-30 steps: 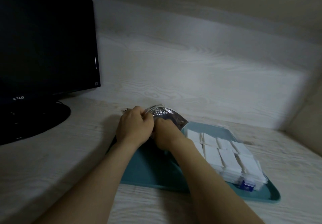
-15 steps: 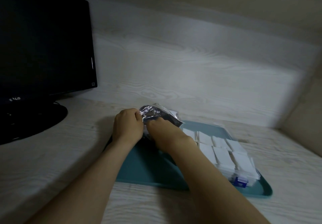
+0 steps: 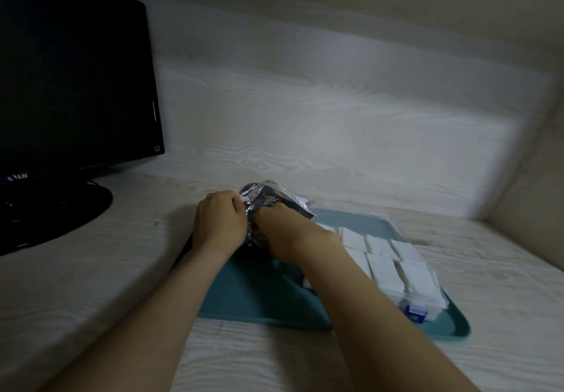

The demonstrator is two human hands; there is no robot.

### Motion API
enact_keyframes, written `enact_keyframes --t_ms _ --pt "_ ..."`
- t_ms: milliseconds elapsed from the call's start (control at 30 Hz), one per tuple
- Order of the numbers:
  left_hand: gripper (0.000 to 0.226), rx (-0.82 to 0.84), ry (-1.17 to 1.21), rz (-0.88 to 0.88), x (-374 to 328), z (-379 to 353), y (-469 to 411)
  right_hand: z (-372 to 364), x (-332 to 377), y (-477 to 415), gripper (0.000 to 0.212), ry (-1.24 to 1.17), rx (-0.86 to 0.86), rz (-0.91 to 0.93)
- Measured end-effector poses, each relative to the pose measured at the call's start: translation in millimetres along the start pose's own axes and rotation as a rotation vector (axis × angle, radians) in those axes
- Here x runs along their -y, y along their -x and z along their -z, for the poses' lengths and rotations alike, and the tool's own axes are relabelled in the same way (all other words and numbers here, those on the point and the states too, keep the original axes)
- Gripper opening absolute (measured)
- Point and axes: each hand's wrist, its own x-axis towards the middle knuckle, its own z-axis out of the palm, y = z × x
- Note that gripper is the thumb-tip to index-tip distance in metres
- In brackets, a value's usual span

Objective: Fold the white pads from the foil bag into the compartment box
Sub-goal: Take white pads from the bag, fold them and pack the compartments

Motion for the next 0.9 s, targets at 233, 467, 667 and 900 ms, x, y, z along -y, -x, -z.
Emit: enact_keyframes --t_ms 233,467,667,900 --pt "0.028 0.004 -0.008 0.001 0 4 1 -9 -5 -1 0.022 -0.035 -0.179 0.004" --pt "0.030 -0.079 -0.016 -0.022 2 4 -1 11 -17 10 0.037 -0.326 -0.472 0.015" --pt "0.031 -0.112 -0.102 -0.027 1 1 -1 28 -47 29 0.010 -0.513 -0.685 -0.088" --pt "0.028 -0.187 0.172 -0.455 -34 11 17 22 -63 47 0.037 -0.800 -0.647 -0.058"
